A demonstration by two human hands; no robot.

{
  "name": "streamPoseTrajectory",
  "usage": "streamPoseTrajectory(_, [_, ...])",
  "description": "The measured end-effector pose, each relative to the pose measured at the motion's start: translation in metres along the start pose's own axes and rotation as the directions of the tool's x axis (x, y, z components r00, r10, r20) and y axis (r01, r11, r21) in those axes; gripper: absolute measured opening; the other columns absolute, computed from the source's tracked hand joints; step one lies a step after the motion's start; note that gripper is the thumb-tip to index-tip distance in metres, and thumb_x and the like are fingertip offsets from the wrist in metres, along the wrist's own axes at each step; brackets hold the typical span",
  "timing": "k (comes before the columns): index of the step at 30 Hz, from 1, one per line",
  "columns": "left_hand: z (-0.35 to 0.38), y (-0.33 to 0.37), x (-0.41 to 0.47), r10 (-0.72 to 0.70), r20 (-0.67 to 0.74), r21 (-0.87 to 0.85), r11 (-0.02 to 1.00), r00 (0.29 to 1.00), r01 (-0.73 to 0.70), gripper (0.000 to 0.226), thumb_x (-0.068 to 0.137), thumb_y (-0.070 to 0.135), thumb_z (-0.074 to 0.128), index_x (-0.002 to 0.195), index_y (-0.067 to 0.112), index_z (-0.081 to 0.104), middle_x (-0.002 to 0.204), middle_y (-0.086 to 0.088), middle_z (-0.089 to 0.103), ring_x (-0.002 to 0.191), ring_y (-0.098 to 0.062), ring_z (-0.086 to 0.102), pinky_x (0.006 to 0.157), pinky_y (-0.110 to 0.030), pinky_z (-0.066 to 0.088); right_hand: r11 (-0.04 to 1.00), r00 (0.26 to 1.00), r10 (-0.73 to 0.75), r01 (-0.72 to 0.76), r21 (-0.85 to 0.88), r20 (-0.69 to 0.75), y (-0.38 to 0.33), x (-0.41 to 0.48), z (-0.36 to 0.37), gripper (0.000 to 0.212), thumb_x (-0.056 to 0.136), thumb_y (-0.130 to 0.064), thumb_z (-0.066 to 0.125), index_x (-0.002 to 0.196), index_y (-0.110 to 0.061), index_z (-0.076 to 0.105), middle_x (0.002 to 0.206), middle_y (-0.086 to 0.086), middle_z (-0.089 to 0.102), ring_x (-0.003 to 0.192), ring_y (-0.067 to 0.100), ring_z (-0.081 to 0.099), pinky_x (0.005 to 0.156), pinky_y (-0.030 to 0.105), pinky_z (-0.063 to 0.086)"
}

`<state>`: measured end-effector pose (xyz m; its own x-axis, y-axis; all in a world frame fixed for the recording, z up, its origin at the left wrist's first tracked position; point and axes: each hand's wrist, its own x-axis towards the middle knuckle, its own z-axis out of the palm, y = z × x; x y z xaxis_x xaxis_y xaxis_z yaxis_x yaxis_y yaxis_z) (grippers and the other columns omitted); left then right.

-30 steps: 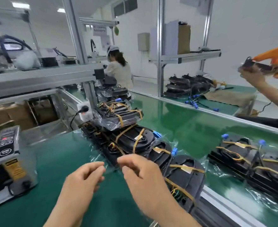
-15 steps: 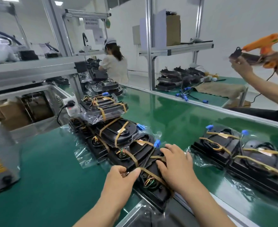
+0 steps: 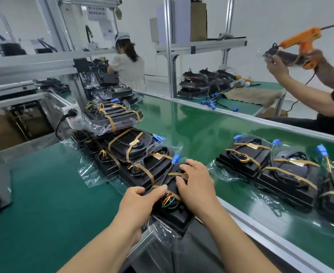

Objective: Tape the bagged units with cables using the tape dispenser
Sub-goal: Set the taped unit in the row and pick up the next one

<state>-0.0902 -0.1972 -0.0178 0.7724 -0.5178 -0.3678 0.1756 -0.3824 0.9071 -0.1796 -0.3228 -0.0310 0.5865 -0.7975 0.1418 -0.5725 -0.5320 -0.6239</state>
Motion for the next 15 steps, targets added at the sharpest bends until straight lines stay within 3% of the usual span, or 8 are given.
streamPoseTrajectory(3, [-0.004, 0.003, -0.007, -0.052, 0.090, -0.129, 0.990, 0.995, 0.064, 0.044, 0.074, 0.028, 0.085, 0.108, 0.009, 0.065, 0.083, -0.006, 0.076, 0.065, -0.015, 0.071, 0.053, -0.026, 0.053, 0.997, 1.000, -0.004, 0.006, 0.082, -0.015, -0.005, -0.011, 0.000, 0.039, 0.099, -0.026, 0.050, 0.137, -0.020, 0.058, 0.152, -0.006, 0.042, 0.144, 0.013, 0.028, 0.118, 0.045, 0.028])
streamPoseTrajectory(5, [-0.010, 0.004, -0.014, -0.043, 0.103, -0.174, 0.983, 0.994, 0.060, 0.030, 0.076, 0.021, 0.082, 0.101, 0.008, 0.069, 0.071, -0.006, 0.075, 0.054, -0.014, 0.069, 0.052, -0.026, 0.053, 0.994, 1.000, -0.022, 0.023, 0.106, -0.016, -0.009, -0.020, 0.002, 0.038, 0.099, -0.024, 0.049, 0.136, -0.018, 0.059, 0.151, -0.004, 0.043, 0.143, 0.014, 0.030, 0.118, 0.041, 0.028])
streamPoseTrajectory(10, [-0.037, 0.000, -0.027, 0.008, 0.164, -0.188, 0.982, 0.986, 0.023, 0.030, 0.076, 0.018, 0.081, 0.101, 0.006, 0.070, 0.087, -0.017, 0.076, 0.068, -0.022, 0.069, 0.072, -0.037, 0.055, 0.992, 0.996, -0.075, 0.079, 0.094, -0.049, -0.028, -0.039, 0.005, 0.038, 0.101, -0.024, 0.049, 0.137, -0.015, 0.058, 0.152, -0.002, 0.042, 0.143, 0.014, 0.030, 0.119, 0.039, 0.026])
streamPoseTrajectory(15, [-0.073, -0.002, -0.036, 0.095, 0.197, -0.300, 0.953, 0.976, -0.032, 0.054, 0.059, 0.019, 0.079, 0.110, 0.007, 0.067, 0.086, -0.013, 0.074, 0.072, -0.021, 0.067, 0.070, -0.035, 0.052, 0.971, 0.965, -0.222, 0.231, 0.054, -0.139, -0.065, -0.050, 0.001, 0.038, 0.099, -0.023, 0.051, 0.136, -0.016, 0.058, 0.154, -0.004, 0.040, 0.147, 0.011, 0.025, 0.119, 0.043, 0.025])
